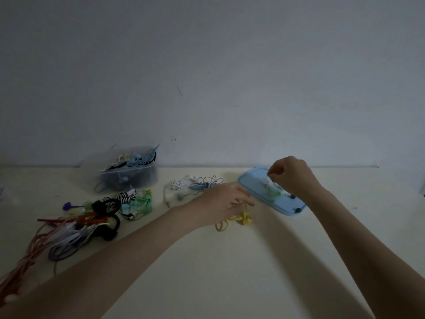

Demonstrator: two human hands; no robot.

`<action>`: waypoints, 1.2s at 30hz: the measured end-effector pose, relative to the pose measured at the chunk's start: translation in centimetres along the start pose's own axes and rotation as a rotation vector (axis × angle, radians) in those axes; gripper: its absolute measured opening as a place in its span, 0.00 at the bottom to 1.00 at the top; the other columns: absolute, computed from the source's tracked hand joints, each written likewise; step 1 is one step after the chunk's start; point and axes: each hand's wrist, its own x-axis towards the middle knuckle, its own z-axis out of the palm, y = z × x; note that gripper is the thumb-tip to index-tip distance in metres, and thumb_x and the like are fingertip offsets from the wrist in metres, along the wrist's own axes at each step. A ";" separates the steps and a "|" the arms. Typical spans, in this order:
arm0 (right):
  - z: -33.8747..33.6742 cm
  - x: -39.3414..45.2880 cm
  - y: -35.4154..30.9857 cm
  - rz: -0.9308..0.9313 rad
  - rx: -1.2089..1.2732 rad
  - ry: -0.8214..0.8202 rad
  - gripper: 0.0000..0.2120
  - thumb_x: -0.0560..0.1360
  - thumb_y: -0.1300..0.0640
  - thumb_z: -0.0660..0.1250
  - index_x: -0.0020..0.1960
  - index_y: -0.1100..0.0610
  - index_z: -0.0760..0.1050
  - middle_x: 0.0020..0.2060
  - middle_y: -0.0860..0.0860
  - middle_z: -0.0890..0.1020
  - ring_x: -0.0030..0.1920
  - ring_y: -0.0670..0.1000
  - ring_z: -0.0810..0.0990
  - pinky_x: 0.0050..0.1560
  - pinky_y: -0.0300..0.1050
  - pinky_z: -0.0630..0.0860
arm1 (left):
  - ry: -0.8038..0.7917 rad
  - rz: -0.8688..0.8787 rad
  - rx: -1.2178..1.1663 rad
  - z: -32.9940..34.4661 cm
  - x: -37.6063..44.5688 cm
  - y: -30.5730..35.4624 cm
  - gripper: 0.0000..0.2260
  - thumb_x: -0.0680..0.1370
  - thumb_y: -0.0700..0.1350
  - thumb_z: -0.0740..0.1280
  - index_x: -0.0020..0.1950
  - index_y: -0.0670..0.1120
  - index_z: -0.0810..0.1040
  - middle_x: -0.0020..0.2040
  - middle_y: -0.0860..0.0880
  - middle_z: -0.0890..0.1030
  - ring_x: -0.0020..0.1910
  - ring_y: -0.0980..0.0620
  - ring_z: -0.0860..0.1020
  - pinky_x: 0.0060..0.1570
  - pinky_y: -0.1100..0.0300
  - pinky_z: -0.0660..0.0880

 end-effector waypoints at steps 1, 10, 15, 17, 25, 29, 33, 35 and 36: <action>0.2 0.3 0.2 0.012 -0.012 0.014 0.10 0.74 0.64 0.62 0.47 0.57 0.81 0.46 0.56 0.83 0.44 0.57 0.80 0.45 0.47 0.77 | -0.045 0.018 0.050 0.2 0.2 0.0 0.12 0.77 0.39 0.63 0.60 0.46 0.79 0.61 0.49 0.76 0.56 0.53 0.74 0.54 0.65 0.69; 1.2 1.8 0.9 0.049 -0.072 -0.021 0.07 0.71 0.64 0.65 0.43 0.59 0.82 0.42 0.56 0.84 0.43 0.58 0.81 0.43 0.48 0.77 | 0.060 -0.088 0.048 0.3 1.6 -1.0 0.09 0.74 0.46 0.69 0.54 0.49 0.81 0.47 0.51 0.79 0.44 0.57 0.70 0.45 0.64 0.67; 2.1 2.6 0.3 -0.004 -0.135 -0.066 0.07 0.73 0.57 0.69 0.50 0.56 0.80 0.48 0.53 0.82 0.49 0.55 0.79 0.43 0.44 0.72 | 0.121 -0.165 0.029 0.1 1.9 -1.2 0.09 0.74 0.45 0.70 0.53 0.49 0.82 0.35 0.55 0.74 0.33 0.60 0.71 0.30 0.76 0.63; 2.5 2.9 0.1 -0.024 -0.176 -0.066 0.07 0.74 0.56 0.67 0.52 0.54 0.79 0.50 0.53 0.80 0.50 0.54 0.79 0.43 0.43 0.70 | 0.084 -0.160 0.058 0.2 2.0 -1.2 0.09 0.74 0.45 0.69 0.54 0.49 0.81 0.36 0.56 0.74 0.36 0.59 0.72 0.31 0.74 0.62; 3.1 3.4 0.4 0.003 -0.151 -0.102 0.09 0.74 0.63 0.63 0.50 0.55 0.80 0.49 0.54 0.80 0.44 0.54 0.78 0.40 0.43 0.71 | 0.009 -0.114 0.028 -0.1 1.5 -2.4 0.15 0.75 0.46 0.66 0.61 0.55 0.77 0.50 0.53 0.79 0.44 0.59 0.67 0.48 0.64 0.65; 2.5 3.4 0.9 -0.030 -0.100 -0.134 0.09 0.72 0.59 0.69 0.53 0.57 0.79 0.50 0.53 0.81 0.49 0.54 0.79 0.48 0.46 0.76 | 0.139 -0.122 0.008 -0.7 1.5 -1.9 0.11 0.77 0.45 0.64 0.58 0.52 0.80 0.42 0.56 0.77 0.40 0.61 0.70 0.41 0.68 0.64; 2.0 3.1 1.1 -0.049 -0.120 -0.142 0.10 0.71 0.59 0.71 0.51 0.60 0.79 0.49 0.56 0.81 0.49 0.55 0.79 0.50 0.46 0.76 | 0.095 -0.118 0.014 -1.5 2.2 -0.8 0.10 0.77 0.45 0.65 0.56 0.50 0.81 0.39 0.62 0.76 0.41 0.58 0.73 0.38 0.72 0.66; 1.9 2.9 1.0 -0.029 -0.117 -0.133 0.07 0.71 0.61 0.71 0.48 0.62 0.79 0.47 0.58 0.81 0.47 0.57 0.80 0.47 0.45 0.76 | -0.019 -0.119 0.026 -1.4 2.6 -0.4 0.09 0.77 0.45 0.65 0.55 0.50 0.81 0.47 0.56 0.81 0.43 0.58 0.74 0.45 0.68 0.69; 2.0 2.7 0.9 -0.014 -0.116 -0.131 0.07 0.71 0.62 0.70 0.48 0.63 0.79 0.47 0.58 0.81 0.46 0.57 0.80 0.45 0.45 0.76 | -0.069 -0.135 0.028 -1.3 2.6 -0.3 0.10 0.77 0.44 0.65 0.55 0.50 0.81 0.48 0.55 0.81 0.44 0.59 0.74 0.47 0.67 0.70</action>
